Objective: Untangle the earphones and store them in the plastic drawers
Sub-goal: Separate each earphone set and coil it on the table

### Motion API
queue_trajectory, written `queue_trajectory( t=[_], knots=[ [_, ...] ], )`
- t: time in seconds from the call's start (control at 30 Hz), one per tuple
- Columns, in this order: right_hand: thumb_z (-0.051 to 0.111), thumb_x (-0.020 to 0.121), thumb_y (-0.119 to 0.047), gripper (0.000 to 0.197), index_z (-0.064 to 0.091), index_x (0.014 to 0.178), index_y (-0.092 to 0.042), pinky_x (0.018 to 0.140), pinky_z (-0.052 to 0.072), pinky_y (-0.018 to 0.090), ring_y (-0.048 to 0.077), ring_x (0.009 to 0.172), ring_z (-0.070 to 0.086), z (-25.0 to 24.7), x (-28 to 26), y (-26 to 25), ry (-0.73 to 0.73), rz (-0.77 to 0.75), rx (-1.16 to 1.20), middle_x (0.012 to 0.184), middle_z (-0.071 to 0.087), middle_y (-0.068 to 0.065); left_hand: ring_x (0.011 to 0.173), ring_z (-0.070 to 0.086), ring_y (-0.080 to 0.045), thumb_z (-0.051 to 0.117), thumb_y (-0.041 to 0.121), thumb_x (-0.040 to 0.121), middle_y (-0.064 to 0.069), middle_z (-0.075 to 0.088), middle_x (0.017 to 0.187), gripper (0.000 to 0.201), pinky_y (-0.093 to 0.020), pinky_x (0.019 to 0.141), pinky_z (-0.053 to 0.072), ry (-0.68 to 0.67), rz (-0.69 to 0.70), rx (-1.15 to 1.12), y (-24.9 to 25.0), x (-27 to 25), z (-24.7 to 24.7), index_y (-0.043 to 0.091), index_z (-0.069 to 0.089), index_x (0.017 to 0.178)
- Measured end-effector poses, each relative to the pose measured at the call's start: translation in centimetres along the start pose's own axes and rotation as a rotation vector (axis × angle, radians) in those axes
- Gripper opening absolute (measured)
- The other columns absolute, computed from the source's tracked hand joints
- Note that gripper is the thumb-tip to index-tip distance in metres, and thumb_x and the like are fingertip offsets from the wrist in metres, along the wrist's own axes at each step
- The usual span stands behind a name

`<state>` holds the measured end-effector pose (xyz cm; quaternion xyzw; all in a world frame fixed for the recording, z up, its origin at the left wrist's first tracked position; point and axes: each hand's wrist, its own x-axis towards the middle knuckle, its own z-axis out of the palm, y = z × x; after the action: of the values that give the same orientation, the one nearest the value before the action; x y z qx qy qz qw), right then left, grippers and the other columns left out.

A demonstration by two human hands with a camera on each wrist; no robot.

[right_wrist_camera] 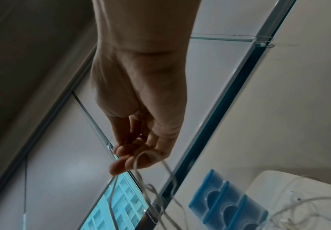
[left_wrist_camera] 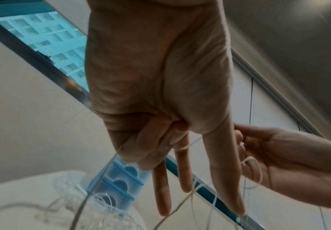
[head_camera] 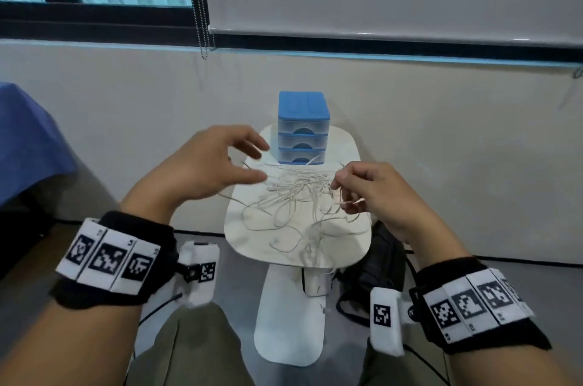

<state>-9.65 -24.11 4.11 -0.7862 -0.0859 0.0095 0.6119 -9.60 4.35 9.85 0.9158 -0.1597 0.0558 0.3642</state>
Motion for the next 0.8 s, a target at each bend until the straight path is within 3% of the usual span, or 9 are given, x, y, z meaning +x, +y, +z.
queue_trajectory(
  t=[0.13,0.23,0.3,0.37,0.47,0.53,0.6,0.7,0.8],
  knots=[
    [0.055,0.106,-0.017,0.029,0.066,0.089,0.003,0.058,0.052,0.028,0.019,0.057,0.057,0.8,-0.9,-2.1,-0.018,-0.067,0.107,0.066,0.055,0.008,0.102,0.067,-0.005,0.093,0.041,0.072,0.017,0.074,0.104,0.045,-0.031,0.086,0.049,-0.240,-0.036,-0.044,-0.9,-0.7,4.1,0.047,0.070,0.109],
    [0.052,0.108,-0.017,0.028,0.064,0.087,-0.003,0.061,0.054,0.029,0.019,0.059,0.062,1.3,-1.2,-3.7,-0.009,-0.100,0.164,0.065,0.057,0.005,0.110,0.062,0.003,0.092,0.041,0.073,0.016,0.073,0.106,0.047,-0.026,0.087,0.046,-0.328,-0.037,-0.063,-1.1,-1.0,6.7,0.047,0.068,0.113],
    [0.050,0.108,-0.018,0.028,0.063,0.087,-0.005,0.064,0.054,0.030,0.021,0.063,0.065,1.3,-1.3,-4.7,-0.006,-0.134,0.193,0.066,0.058,0.004,0.109,0.064,-0.001,0.091,0.043,0.074,0.017,0.073,0.107,0.046,-0.024,0.085,0.046,-0.352,-0.043,-0.098,-1.2,-1.0,7.9,0.048,0.067,0.113],
    [0.049,0.108,-0.018,0.028,0.062,0.087,-0.006,0.066,0.052,0.029,0.022,0.068,0.068,1.1,-1.4,-5.6,-0.007,-0.171,0.208,0.069,0.059,0.007,0.098,0.068,-0.004,0.088,0.041,0.079,0.015,0.073,0.107,0.039,-0.021,0.079,0.047,-0.364,-0.039,-0.159,-0.9,-1.2,8.7,0.045,0.068,0.112],
    [0.048,0.108,-0.018,0.027,0.061,0.087,-0.008,0.069,0.051,0.030,0.024,0.075,0.068,0.9,-1.3,-6.7,-0.014,-0.232,0.211,0.075,0.060,0.011,0.063,0.058,0.008,0.076,0.026,0.094,0.004,0.075,0.108,0.012,-0.006,0.057,0.040,-0.317,0.007,-0.311,0.3,-1.3,9.5,0.024,0.073,0.105],
    [0.048,0.109,-0.019,0.026,0.062,0.089,-0.008,0.069,0.050,0.030,0.025,0.078,0.067,0.7,-1.0,-6.9,-0.011,-0.258,0.203,0.078,0.061,0.013,0.058,0.055,0.010,0.068,0.019,0.099,-0.006,0.076,0.109,0.012,-0.004,0.051,0.037,-0.251,0.026,-0.393,1.0,-1.3,9.6,0.009,0.074,0.098],
    [0.048,0.109,-0.019,0.026,0.062,0.090,-0.009,0.069,0.050,0.029,0.023,0.079,0.068,0.4,-0.6,-6.6,0.007,-0.264,0.202,0.079,0.063,0.012,0.054,0.051,0.005,0.063,0.018,0.102,-0.012,0.076,0.102,0.019,-0.007,0.053,0.036,-0.203,0.038,-0.440,1.1,-0.9,9.5,0.004,0.075,0.096],
    [0.052,0.107,-0.021,0.023,0.068,0.094,-0.011,0.071,0.050,0.029,0.019,0.083,0.069,-0.1,0.4,-5.4,0.069,-0.243,0.166,0.081,0.068,0.008,0.058,0.041,-0.016,0.059,0.027,0.104,-0.007,0.075,0.094,0.024,-0.032,0.058,0.035,-0.165,0.040,-0.459,0.8,-0.3,9.0,0.014,0.078,0.097],
    [0.060,0.102,-0.014,0.014,0.071,0.109,-0.016,0.076,0.050,0.030,0.014,0.088,0.070,-0.2,1.8,-3.5,0.124,-0.158,0.110,0.091,0.069,0.003,0.060,0.044,-0.017,0.058,0.028,0.105,-0.004,0.073,0.088,0.024,-0.034,0.059,0.037,-0.155,0.038,-0.474,0.4,0.2,8.7,0.018,0.078,0.098]
  ],
)
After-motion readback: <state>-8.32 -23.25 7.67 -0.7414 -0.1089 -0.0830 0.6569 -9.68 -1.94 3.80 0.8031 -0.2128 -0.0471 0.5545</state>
